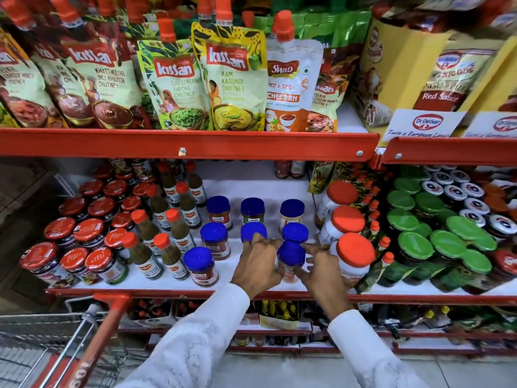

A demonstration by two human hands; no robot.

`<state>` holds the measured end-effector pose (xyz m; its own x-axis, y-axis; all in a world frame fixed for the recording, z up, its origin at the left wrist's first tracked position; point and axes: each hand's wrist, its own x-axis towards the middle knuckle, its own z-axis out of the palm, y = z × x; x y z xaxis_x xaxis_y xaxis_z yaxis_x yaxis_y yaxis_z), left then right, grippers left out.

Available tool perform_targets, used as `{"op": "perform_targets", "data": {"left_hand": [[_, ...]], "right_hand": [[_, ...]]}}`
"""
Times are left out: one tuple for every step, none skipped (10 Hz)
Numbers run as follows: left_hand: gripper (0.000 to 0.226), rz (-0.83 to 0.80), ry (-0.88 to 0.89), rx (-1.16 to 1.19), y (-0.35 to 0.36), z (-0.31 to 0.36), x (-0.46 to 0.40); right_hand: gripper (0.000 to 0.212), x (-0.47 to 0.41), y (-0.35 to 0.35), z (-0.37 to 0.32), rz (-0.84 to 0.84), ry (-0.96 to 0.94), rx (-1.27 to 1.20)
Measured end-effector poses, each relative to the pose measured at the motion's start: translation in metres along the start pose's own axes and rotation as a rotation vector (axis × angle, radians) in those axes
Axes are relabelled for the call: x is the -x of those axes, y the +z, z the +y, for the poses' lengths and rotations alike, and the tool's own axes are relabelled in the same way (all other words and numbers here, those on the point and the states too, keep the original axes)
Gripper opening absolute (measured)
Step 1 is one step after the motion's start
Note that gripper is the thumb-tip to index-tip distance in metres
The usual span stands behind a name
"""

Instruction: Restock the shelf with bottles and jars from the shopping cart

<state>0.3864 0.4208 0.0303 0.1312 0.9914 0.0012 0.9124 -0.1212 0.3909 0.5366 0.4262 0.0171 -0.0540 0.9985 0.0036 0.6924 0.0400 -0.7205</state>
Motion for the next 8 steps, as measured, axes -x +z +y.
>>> {"op": "perform_targets", "data": {"left_hand": [[0.04,0.037,-0.014,0.018,0.009,0.006,-0.005],[0.033,0.104,-0.021,0.024,0.015,0.01,-0.005],[0.035,0.117,-0.044,0.023,0.017,0.016,-0.001],[0.036,0.129,-0.066,0.04,0.022,0.022,0.004],[0.04,0.138,-0.09,0.054,0.024,0.026,0.007],[0.042,0.157,-0.081,0.04,0.026,0.028,0.008],[0.042,0.132,-0.097,0.031,0.023,0.031,0.009],[0.05,0.138,-0.088,0.026,0.02,0.032,0.011]], "right_hand": [[0.052,-0.005,0.0,0.007,-0.017,0.008,-0.019],[0.053,-0.006,-0.004,0.011,-0.03,-0.034,-0.048],[0.059,-0.005,-0.009,0.016,-0.053,-0.066,-0.035],[0.063,-0.003,-0.013,0.021,-0.069,-0.091,-0.04],[0.065,-0.002,-0.018,0.02,-0.088,-0.099,-0.044],[0.071,-0.004,-0.019,0.027,-0.107,-0.093,-0.057],[0.07,-0.003,-0.021,0.024,-0.111,-0.079,-0.06],[0.058,0.001,-0.026,0.027,-0.082,-0.054,-0.071]]}}
